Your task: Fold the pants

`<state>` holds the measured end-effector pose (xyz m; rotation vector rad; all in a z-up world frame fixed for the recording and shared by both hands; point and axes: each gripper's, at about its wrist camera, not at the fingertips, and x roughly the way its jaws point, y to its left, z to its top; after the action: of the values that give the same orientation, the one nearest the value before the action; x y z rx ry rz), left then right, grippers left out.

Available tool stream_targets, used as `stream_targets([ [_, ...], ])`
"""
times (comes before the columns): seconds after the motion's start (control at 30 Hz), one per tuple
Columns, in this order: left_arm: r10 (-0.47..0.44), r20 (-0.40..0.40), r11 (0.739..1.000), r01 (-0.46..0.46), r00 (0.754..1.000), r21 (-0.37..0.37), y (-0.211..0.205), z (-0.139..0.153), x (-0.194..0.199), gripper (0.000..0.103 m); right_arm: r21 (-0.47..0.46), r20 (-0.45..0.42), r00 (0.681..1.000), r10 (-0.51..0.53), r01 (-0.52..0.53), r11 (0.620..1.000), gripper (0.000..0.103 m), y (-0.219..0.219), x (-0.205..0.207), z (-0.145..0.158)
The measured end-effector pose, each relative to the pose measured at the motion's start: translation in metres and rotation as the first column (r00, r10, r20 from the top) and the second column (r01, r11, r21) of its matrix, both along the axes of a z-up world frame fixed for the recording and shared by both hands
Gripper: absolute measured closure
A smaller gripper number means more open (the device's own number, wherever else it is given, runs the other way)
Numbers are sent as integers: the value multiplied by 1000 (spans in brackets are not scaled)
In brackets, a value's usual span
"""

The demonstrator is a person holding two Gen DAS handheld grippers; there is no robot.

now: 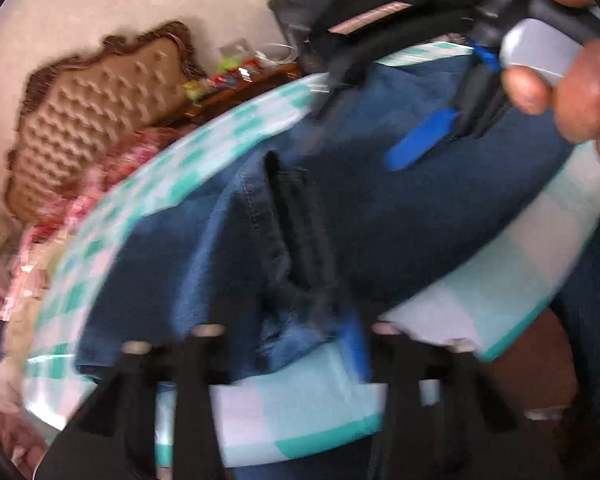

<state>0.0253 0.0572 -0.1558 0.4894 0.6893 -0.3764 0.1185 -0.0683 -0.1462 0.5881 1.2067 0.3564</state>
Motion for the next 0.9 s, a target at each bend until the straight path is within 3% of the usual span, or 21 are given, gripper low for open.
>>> stream_targets([
  [0.1, -11, 34, 1000, 10, 999, 22, -4, 5, -3, 78, 78, -50, 998, -25, 28, 997, 35, -3, 6, -5],
  [0.17, 6, 29, 999, -5, 1000, -45, 3, 15, -1, 78, 121, -80, 996, -31, 41, 992, 34, -4, 8, -7],
  [0.23, 27, 17, 993, -25, 999, -118, 12, 28, 4, 79, 171, -114, 993, -31, 50, 984, 24, -5, 9, -10],
  [0.4, 33, 22, 987, -29, 999, -160, 15, 43, 3, 79, 355, -162, 987, 13, 46, 934, 21, 6, 9, -12],
  [0.5, 40, 22, 982, -35, 999, -183, 18, 49, 9, 79, 402, -166, 985, 42, 29, 915, 20, 19, 8, -11],
  [0.67, 43, 53, 986, -33, 998, -164, 14, 51, 2, 79, 410, -142, 987, 70, -5, 912, 20, 42, 18, -9],
  [0.77, 24, 100, 996, -16, 995, -82, 0, 44, -13, 79, 412, -165, 986, 20, 51, 910, 20, 40, 29, -18],
  [0.83, 8, 118, 1000, -4, 993, -29, -7, 35, -20, 78, 395, -153, 988, 11, 51, 917, 37, 40, 31, -21],
  [0.9, -6, 120, 1000, 5, 993, 10, -12, 26, -26, 73, 383, -173, 985, 12, 56, 922, 44, 40, 32, -26],
])
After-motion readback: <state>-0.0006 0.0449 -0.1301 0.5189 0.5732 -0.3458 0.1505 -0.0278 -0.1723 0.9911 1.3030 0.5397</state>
